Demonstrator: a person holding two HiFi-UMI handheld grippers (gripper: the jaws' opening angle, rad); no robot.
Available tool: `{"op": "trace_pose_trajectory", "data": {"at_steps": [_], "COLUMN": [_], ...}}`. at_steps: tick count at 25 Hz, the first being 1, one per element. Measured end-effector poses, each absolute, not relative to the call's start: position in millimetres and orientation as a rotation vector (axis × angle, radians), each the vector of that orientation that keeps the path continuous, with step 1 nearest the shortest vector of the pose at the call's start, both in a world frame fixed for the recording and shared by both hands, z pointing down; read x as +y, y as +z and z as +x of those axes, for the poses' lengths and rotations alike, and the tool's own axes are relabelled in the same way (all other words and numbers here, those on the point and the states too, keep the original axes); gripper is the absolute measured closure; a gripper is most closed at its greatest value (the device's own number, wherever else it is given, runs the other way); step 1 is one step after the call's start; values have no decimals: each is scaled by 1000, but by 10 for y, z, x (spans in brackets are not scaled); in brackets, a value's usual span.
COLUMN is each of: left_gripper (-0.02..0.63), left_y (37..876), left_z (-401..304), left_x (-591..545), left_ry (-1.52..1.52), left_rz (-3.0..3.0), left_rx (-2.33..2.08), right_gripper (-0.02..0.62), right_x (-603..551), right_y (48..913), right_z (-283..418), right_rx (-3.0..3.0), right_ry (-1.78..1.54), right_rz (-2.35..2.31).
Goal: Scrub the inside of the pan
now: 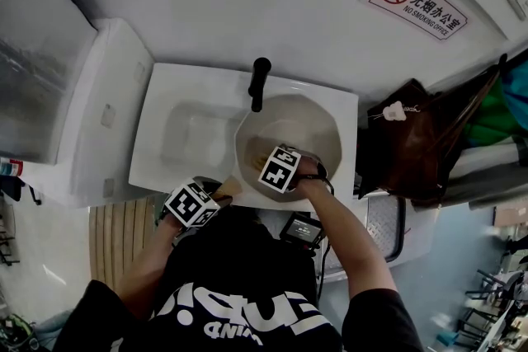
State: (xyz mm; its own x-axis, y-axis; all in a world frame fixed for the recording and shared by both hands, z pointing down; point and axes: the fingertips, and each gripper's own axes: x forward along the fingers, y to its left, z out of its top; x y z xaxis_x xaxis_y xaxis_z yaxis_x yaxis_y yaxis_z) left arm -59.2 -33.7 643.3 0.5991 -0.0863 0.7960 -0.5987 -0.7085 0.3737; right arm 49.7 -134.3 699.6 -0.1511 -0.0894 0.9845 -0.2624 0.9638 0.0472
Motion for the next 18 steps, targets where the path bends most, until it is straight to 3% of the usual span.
{"op": "trace_pose_trajectory", "data": {"at_steps": [18], "left_gripper": [445], "left_y": [6476], "left_z": [-574], "left_x": [-318], "left_ry": [1034], "left_rz": [2182], "left_rx": [-529], "right_gripper": [557], "right_x": [-1977], "right_y": [6875], "right_z": [837], "right_rx": [-1679], "right_ry": [19], "right_rz": [485]}}
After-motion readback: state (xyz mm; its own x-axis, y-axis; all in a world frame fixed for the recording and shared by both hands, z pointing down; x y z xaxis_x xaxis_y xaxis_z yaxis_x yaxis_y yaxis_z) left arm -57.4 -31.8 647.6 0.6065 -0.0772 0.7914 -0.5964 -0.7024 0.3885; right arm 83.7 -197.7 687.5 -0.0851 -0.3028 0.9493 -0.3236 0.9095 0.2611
